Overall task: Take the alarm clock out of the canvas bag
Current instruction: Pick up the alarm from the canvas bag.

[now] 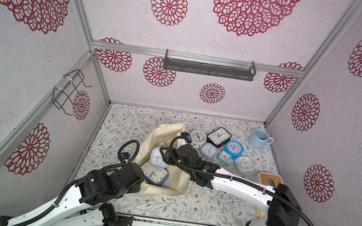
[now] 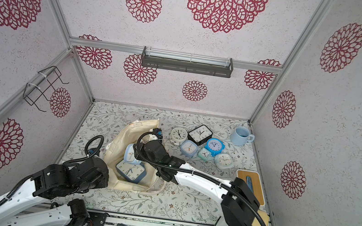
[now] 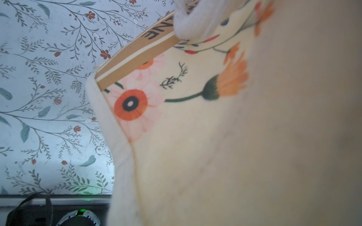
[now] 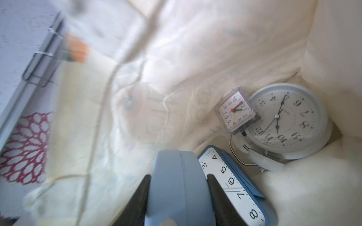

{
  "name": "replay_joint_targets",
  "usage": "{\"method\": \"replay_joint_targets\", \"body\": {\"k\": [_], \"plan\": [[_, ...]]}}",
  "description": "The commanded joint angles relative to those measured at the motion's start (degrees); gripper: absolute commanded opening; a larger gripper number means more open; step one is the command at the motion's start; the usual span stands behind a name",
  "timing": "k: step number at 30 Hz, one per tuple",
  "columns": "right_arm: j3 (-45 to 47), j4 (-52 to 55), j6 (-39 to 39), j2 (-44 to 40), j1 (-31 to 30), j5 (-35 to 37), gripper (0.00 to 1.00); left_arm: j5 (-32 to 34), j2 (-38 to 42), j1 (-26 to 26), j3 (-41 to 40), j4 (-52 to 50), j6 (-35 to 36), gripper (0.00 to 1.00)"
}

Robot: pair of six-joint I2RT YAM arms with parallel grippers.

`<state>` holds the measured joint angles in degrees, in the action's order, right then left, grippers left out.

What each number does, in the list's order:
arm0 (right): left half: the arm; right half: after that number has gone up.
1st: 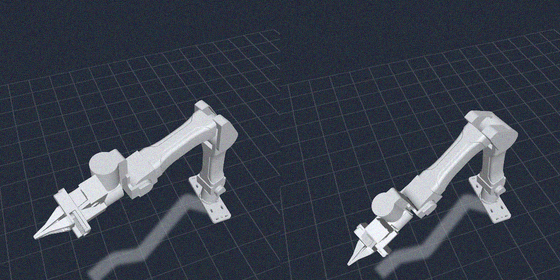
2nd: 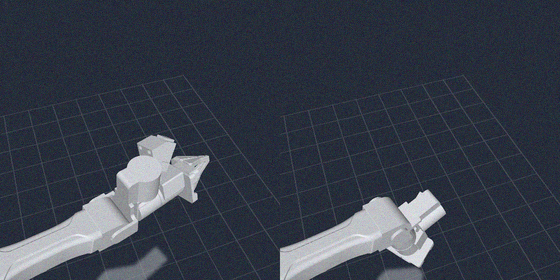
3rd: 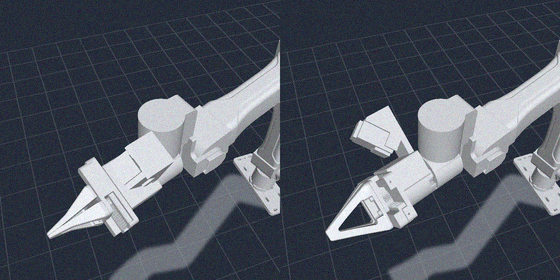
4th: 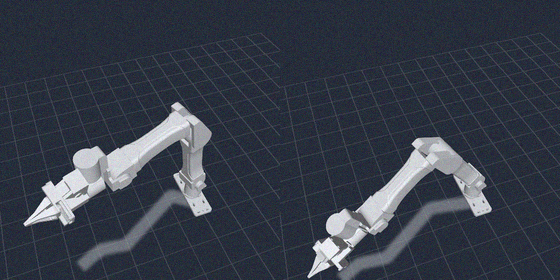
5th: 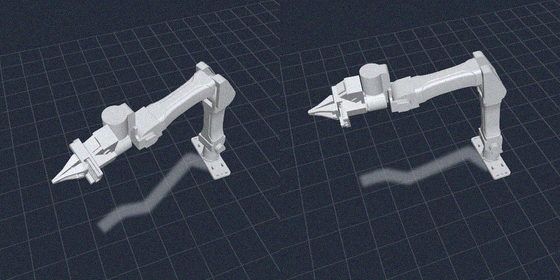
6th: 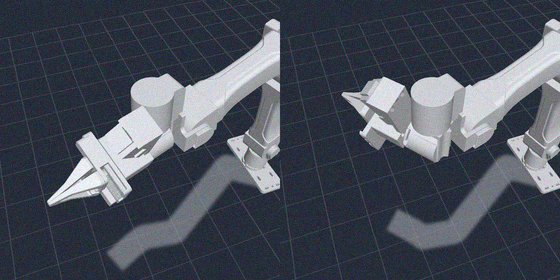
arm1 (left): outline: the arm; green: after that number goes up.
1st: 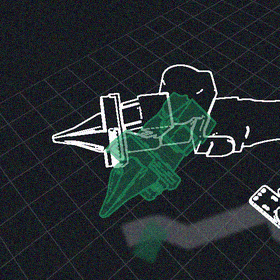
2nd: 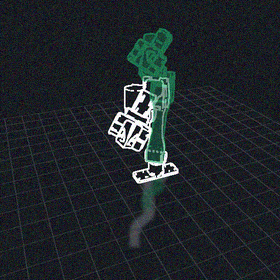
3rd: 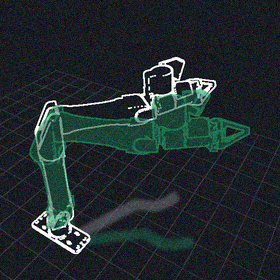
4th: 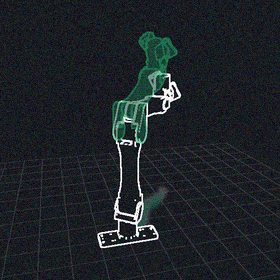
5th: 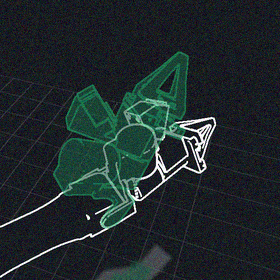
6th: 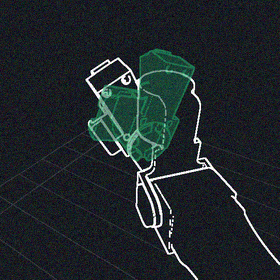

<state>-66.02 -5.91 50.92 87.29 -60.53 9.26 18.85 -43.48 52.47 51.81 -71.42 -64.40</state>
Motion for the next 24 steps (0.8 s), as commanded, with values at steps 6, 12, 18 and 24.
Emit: {"method": "replay_joint_targets", "body": {"k": [6,12,18,24], "plan": [[-1.4,13.2,-13.0,-21.7,0.8,6.4,0.34,5.5,-1.8,0.5,1.5,-2.3,-1.3,0.0],[-0.3,27.4,-11.2,-34.0,5.9,18.6,0.34,6.0,-2.8,0.5,1.6,-1.7,-1.0,0.0],[11.3,34.8,-0.9,-43.5,19.1,18.0,0.34,6.0,-3.4,0.4,2.0,-1.3,-0.3,0.0],[27.0,27.5,9.3,-44.6,32.5,4.3,0.34,5.1,-3.8,0.6,2.9,-0.8,0.8,0.0]]}}
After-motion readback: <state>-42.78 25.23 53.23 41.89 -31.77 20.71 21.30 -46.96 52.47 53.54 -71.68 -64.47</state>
